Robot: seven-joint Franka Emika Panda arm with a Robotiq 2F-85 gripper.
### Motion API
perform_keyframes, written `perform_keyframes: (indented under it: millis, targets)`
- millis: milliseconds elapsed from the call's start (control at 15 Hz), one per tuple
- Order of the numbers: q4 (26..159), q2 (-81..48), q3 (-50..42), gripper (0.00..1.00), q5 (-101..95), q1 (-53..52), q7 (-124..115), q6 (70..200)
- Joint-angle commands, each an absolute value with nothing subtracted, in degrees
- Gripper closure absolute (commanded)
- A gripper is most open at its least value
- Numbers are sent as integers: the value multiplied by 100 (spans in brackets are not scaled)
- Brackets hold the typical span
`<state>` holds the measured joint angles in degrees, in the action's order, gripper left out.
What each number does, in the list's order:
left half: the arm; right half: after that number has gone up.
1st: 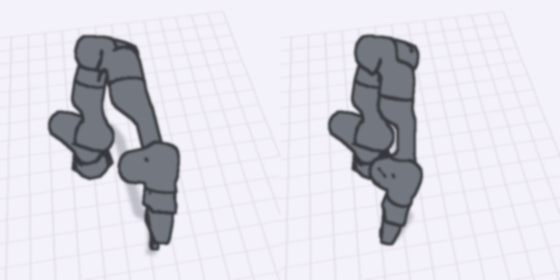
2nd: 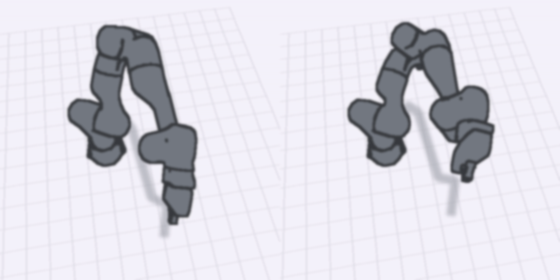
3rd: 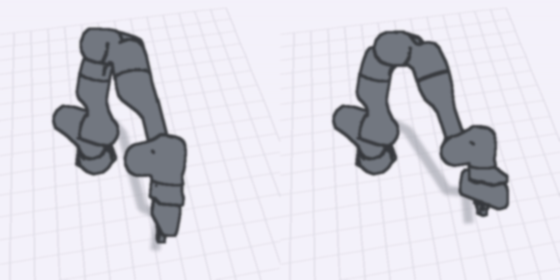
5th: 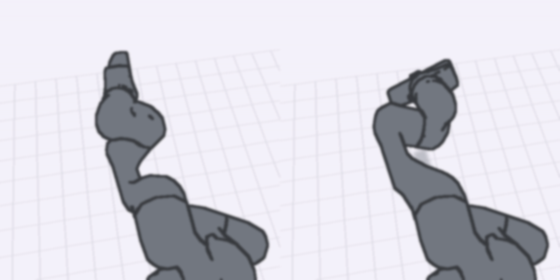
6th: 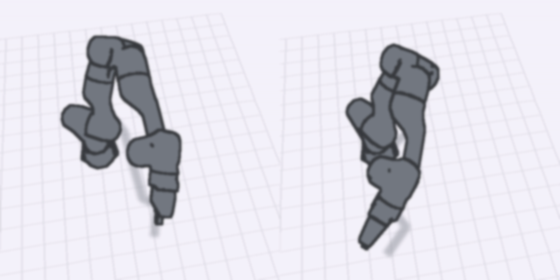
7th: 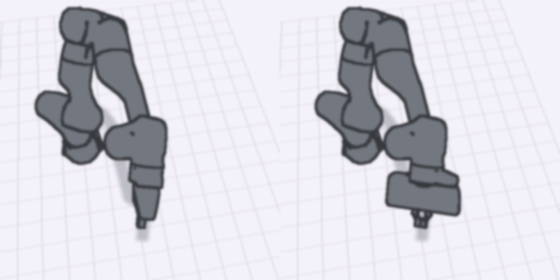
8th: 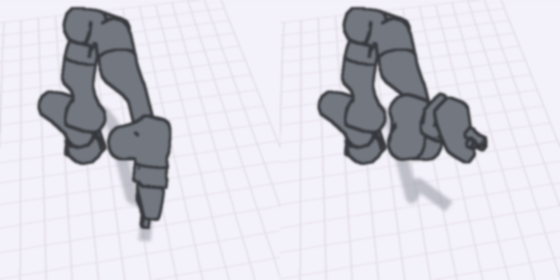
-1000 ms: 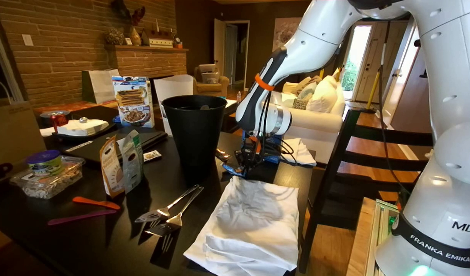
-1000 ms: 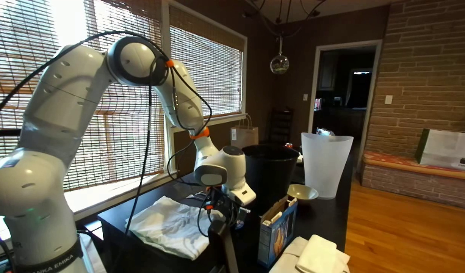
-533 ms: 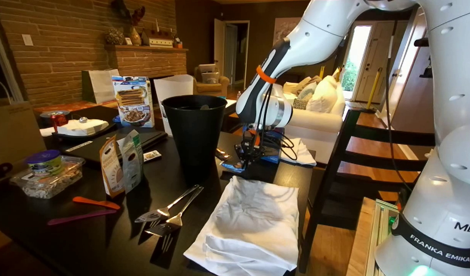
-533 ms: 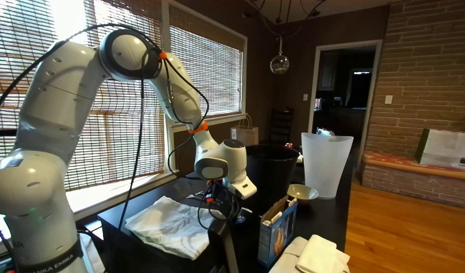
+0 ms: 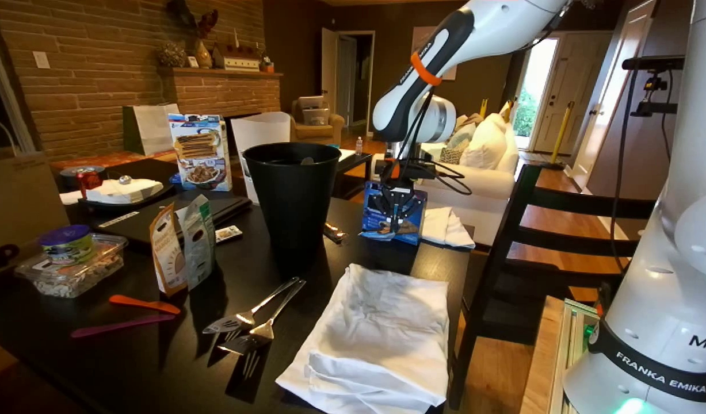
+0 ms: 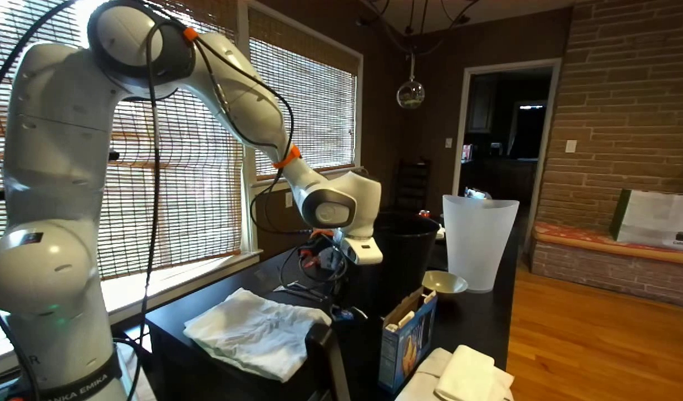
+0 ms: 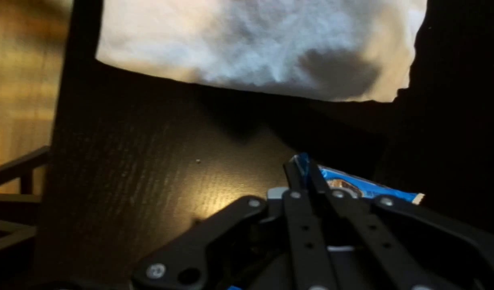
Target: Put the candy bar into the box
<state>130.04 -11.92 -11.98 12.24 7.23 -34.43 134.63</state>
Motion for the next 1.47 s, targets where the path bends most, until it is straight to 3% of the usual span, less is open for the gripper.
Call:
perform_keyframes:
  millis: [0, 200, 267, 533, 667, 1400]
  targets:
    - [12715, -897, -1417, 98, 543, 673, -4530, 12388]
    - [12682, -943, -1327, 98, 636, 793, -4417, 12333]
    - [12644, -924, -1327, 94, 626, 799, -4450, 12277]
    - [12649, -976, -1316, 94, 627, 793, -4448, 12283]
    - [12433, -1078, -1326, 98, 882, 843, -4564, 12154]
    - [10651, -1356, -1505, 98, 1687, 1272, -6121, 9946]
